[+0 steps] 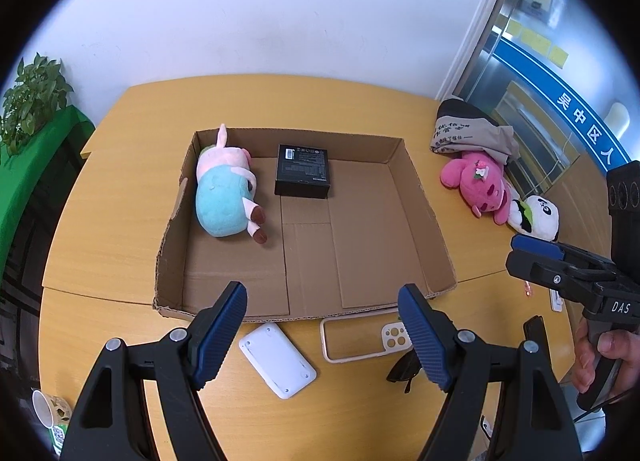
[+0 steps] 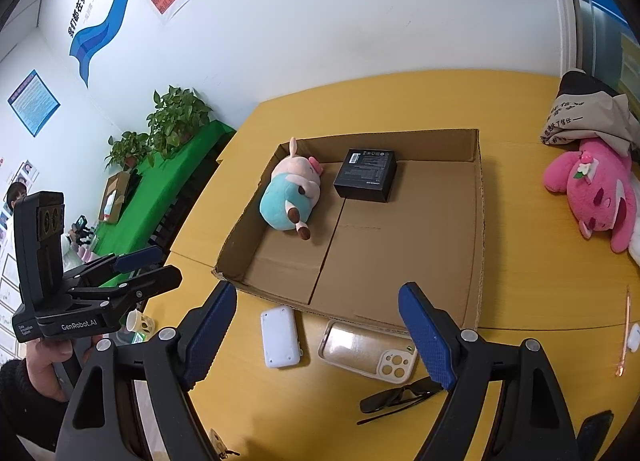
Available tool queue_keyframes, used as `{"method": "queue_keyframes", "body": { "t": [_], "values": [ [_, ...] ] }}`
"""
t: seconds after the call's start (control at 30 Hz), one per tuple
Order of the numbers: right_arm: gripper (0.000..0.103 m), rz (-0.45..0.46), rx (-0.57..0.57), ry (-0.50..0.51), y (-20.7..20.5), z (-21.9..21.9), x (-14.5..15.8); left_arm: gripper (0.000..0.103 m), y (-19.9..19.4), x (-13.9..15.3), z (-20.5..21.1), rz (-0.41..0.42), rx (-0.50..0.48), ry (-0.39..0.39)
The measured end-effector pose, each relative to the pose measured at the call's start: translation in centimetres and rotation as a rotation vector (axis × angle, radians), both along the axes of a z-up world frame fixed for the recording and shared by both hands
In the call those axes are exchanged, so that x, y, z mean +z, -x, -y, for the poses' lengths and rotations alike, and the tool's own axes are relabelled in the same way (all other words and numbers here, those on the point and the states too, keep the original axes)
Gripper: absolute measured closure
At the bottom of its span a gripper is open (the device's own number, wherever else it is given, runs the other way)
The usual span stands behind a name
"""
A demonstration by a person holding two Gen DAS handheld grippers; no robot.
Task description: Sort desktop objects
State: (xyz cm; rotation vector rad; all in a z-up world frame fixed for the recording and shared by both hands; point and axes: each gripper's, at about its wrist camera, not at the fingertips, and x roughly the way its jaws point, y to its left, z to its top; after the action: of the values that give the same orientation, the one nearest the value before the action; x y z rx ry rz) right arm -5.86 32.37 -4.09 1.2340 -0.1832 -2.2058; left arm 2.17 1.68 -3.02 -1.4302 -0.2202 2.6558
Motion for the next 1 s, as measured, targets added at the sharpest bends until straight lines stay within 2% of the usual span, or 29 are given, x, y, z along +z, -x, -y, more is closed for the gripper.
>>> {"method": "queue_keyframes", "body": {
  "t": [0.33, 0.4, 0.43, 0.47, 0.8, 1.0],
  "values": [
    [0.016, 0.013, -0.003, -0.004, 0.4, -0.3, -0.7, 0.025, 0.7, -0.7, -0.6, 0.017, -0.012, -0.004],
    [0.019, 0.025, 0.003, 0.001, 0.4, -0.5, -1.0, 0.025, 0.8, -1.0, -0.7, 0.025, -0.015, -0.008],
    [0.026, 0.032, 0.007, 0.0, 0.5, -0.5, -1.3, 0.025, 0.9, -1.2, -0.7, 0.031, -0.017, -0.009],
    [0.027, 0.04, 0.01, -0.005, 0.4, -0.6, -1.6, 0.025, 0.9, -1.3, -0.8, 0.034, -0.021, -0.009],
    [0.027, 0.106, -0.009, -0.036, 0.2, -1.4, -4.4, 0.025, 1.4, -2.9, -1.0, 0.07, -0.037, -0.017],
    [0.027, 0.101, -0.017, -0.036, 0.4, -1.6, -4.3, 0.025, 1.9, -3.1, -1.3, 0.072, -0.045, -0.017]
  ]
}}
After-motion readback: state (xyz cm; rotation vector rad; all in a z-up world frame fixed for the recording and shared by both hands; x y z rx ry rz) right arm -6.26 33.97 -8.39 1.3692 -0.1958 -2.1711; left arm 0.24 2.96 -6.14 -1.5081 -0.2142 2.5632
